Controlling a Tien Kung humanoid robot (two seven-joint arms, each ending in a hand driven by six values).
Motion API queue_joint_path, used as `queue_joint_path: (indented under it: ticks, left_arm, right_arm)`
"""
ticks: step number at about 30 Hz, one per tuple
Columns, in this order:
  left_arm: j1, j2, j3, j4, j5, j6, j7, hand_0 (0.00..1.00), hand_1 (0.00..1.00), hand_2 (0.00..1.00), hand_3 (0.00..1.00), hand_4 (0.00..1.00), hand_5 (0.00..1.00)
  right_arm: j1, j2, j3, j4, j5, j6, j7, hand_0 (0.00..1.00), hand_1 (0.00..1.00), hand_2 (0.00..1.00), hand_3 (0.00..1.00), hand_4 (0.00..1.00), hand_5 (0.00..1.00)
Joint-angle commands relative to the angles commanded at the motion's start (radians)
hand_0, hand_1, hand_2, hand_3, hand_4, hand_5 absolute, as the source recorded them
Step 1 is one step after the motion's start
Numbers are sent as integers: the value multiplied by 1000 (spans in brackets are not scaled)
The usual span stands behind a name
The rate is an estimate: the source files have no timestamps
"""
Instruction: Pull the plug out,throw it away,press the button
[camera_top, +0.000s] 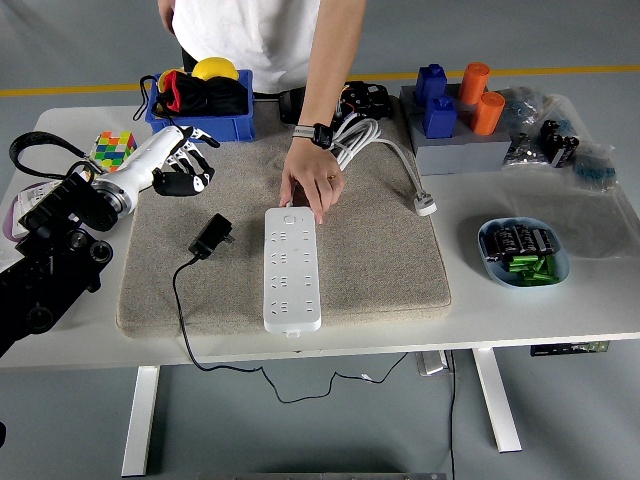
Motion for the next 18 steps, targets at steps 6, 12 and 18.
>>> queue_joint_path:
  ticks: [6, 12, 18]
  left_arm:
    - [70, 5, -127, -29, 23, 11, -19, 843, 868, 786, 797, 755, 104]
    - [83, 1, -171, -32, 42, 14, -22, 858, 893, 814, 806, 757, 137]
    - [86, 2, -225, -22, 63, 13, -21, 863, 894, 814, 806, 763, 158]
  right_arm:
    - [-1, 4, 13, 0, -8, 1, -1, 750, 661, 649, 618, 662, 505]
    - [-2, 6, 17, 0, -8, 4, 0, 751, 661, 649, 618, 662, 504]
    - [-1, 7, 20, 0, -7, 3, 1, 750, 661, 649, 618, 662, 505]
